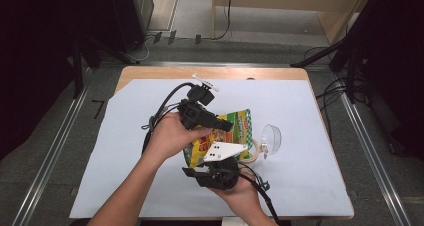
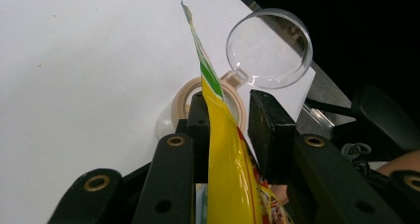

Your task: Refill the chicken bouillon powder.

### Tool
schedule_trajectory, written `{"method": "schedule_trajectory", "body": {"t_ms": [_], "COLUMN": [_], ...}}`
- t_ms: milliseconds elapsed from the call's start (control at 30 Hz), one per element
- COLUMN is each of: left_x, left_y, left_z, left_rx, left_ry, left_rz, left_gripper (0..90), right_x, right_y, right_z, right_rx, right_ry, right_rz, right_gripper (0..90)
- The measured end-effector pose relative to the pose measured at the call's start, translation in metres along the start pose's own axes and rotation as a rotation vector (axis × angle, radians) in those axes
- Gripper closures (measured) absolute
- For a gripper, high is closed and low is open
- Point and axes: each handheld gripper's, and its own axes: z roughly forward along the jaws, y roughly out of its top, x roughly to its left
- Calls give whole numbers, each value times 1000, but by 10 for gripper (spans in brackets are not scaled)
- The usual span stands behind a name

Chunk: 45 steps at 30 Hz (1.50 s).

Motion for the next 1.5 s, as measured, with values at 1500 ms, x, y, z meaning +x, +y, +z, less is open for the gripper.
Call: {"method": "schedule_trajectory", "body": {"t_ms": [1500], "left_x": [3], "left_y": [5], "left_z": [4], "left_rx": [-2], "left_ry": [-39], "left_rz": [1], "left_gripper": [713], "right_x": [0], "right_y": [1], "right_z": [0], "right_rx": [-8], "right_ry": [-20], "right_rz": [33], "right_gripper": [682]}}
